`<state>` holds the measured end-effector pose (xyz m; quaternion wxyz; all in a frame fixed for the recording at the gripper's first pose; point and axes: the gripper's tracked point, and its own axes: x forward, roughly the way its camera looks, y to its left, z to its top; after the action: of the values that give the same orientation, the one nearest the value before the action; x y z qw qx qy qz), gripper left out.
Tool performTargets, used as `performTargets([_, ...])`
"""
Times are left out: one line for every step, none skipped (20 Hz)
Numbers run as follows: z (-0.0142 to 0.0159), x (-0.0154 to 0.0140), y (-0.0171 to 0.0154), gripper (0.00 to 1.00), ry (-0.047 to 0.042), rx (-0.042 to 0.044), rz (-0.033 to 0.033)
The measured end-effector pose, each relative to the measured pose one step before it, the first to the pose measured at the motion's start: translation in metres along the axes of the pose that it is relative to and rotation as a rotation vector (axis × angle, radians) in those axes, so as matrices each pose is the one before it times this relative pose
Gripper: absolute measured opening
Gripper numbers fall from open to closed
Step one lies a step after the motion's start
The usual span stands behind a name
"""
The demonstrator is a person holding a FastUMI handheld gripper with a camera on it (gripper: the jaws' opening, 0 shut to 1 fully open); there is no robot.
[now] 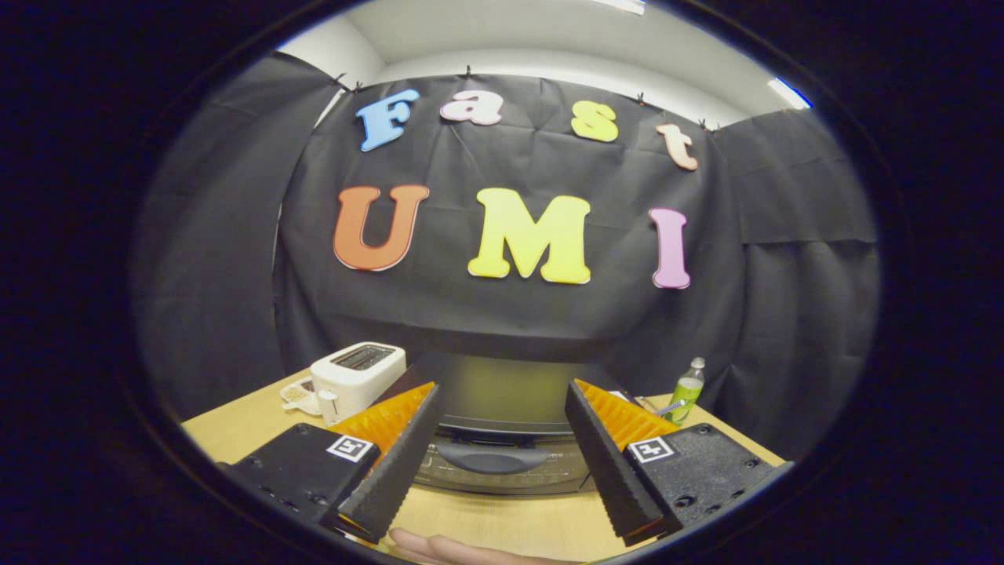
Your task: Open the toaster oven, put the food inside, and close the toaster oven door.
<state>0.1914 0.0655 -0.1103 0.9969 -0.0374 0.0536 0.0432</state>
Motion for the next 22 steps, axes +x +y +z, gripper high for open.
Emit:
performTargets([-0.0087, 0.0104, 0.00203, 1.0, 0.02525, 0.0082, 0.01225])
performTargets([-0.00938, 0.00951, 0.00087, 1.0, 0.02199, 0.00822, 0.00603])
performTargets([-0.00704, 0.0076, -0.00337, 1.0, 0.03495, -0.00009, -0.00976])
performTargets([-0.00421, 0.00607, -0.0002, 1.0, 0.01007, -0.00247, -0.00323])
performTargets([-0.00267, 0.0078, 0.00225, 1.0, 0.00603, -0.00287, 0.00445])
performTargets([-0.0063, 0.00233, 0.00035, 1.0, 0.01096, 0.00643, -0.00032])
performTargets([-0.00661, 0.00276, 0.00017, 1.0, 0.01799, 0.00958, 0.00478])
performTargets([-0.00924, 0.00519, 0.00191, 1.0, 0.02558, 0.01227, 0.00529])
performTargets([-0.01122, 0.00476, 0.00089, 1.0, 0.03854, 0.00855, 0.00614])
performTargets([-0.00327, 0.00206, 0.00186, 1.0, 0.00358, 0.02435, 0.01933])
performTargets([0.00189, 0.00357, 0.00098, 1.0, -0.00947, 0.0223, 0.0066])
performTargets([0.00029, -0.00467, -0.0009, 1.0, 0.00025, 0.00395, 0.00681])
performTargets([-0.00051, 0.00171, 0.00034, 1.0, 0.00194, -0.00353, -0.00108])
performTargets([-0.0008, -0.0007, -0.00063, 1.0, -0.00273, -0.00515, -0.00392])
performTargets([0.00003, 0.00001, -0.00064, 1.0, -0.00394, 0.00618, -0.00058])
performTargets([0.00005, -0.00039, 0.0006, 1.0, -0.01697, 0.00876, 0.00445])
performTargets([-0.0007, 0.00271, 0.00041, 1.0, -0.01893, -0.00427, 0.00732])
performTargets([0.00089, -0.00233, -0.00022, 1.0, -0.01996, -0.00724, 0.00717])
performTargets([-0.00055, -0.00158, -0.0007, 1.0, -0.01272, -0.00026, 0.00527])
performTargets([-0.00282, -0.00258, -0.0005, 1.0, -0.004, 0.00018, 0.00602])
performTargets([-0.00209, -0.00384, 0.00003, 1.0, 0.00365, 0.00021, 0.0041])
performTargets([-0.00281, -0.006, 0.00033, 1.0, 0.00608, 0.00151, 0.00317])
